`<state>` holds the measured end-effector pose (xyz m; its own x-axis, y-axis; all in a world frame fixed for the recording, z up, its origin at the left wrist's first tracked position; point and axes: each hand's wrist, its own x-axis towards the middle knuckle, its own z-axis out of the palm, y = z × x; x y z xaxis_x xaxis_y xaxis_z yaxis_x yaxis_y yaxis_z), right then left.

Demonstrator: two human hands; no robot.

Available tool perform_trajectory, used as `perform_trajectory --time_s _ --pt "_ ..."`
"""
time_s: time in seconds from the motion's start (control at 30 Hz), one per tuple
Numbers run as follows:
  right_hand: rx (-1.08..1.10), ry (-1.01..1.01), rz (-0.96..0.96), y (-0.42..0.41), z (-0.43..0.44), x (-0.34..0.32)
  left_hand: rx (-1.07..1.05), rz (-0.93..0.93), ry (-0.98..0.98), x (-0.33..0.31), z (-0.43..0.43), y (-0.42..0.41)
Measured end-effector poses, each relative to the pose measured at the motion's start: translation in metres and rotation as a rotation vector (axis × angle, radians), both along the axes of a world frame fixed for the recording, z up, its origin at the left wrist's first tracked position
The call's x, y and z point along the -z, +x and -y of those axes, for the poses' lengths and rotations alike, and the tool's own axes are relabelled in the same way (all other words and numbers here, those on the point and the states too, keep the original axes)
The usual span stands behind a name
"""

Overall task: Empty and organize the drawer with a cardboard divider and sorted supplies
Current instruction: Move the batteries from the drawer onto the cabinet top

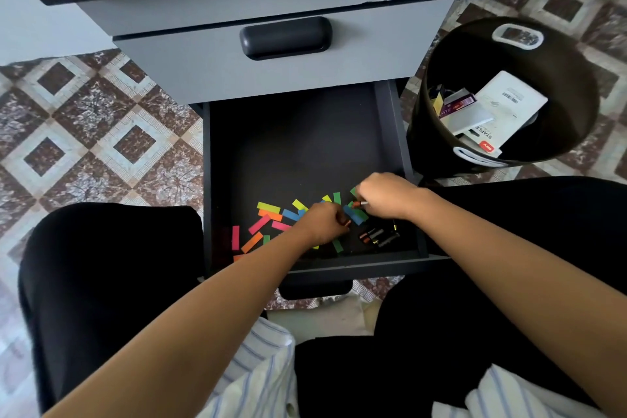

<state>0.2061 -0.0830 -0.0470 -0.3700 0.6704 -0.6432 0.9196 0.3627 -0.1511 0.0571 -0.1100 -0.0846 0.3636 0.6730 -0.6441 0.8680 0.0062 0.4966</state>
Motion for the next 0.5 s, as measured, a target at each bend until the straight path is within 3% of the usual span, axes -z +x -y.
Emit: perform_trajectory --time_s 0.23,0.5 --pt "0.294 0.039 -0.224 0.014 -0.014 -0.010 0.099 0.004 -0.013 -0.001 0.003 0.038" --pt "0.385 0.079 -0.350 0.011 -0.013 -0.020 0.146 -0.060 0.006 0.008 0.004 0.053"
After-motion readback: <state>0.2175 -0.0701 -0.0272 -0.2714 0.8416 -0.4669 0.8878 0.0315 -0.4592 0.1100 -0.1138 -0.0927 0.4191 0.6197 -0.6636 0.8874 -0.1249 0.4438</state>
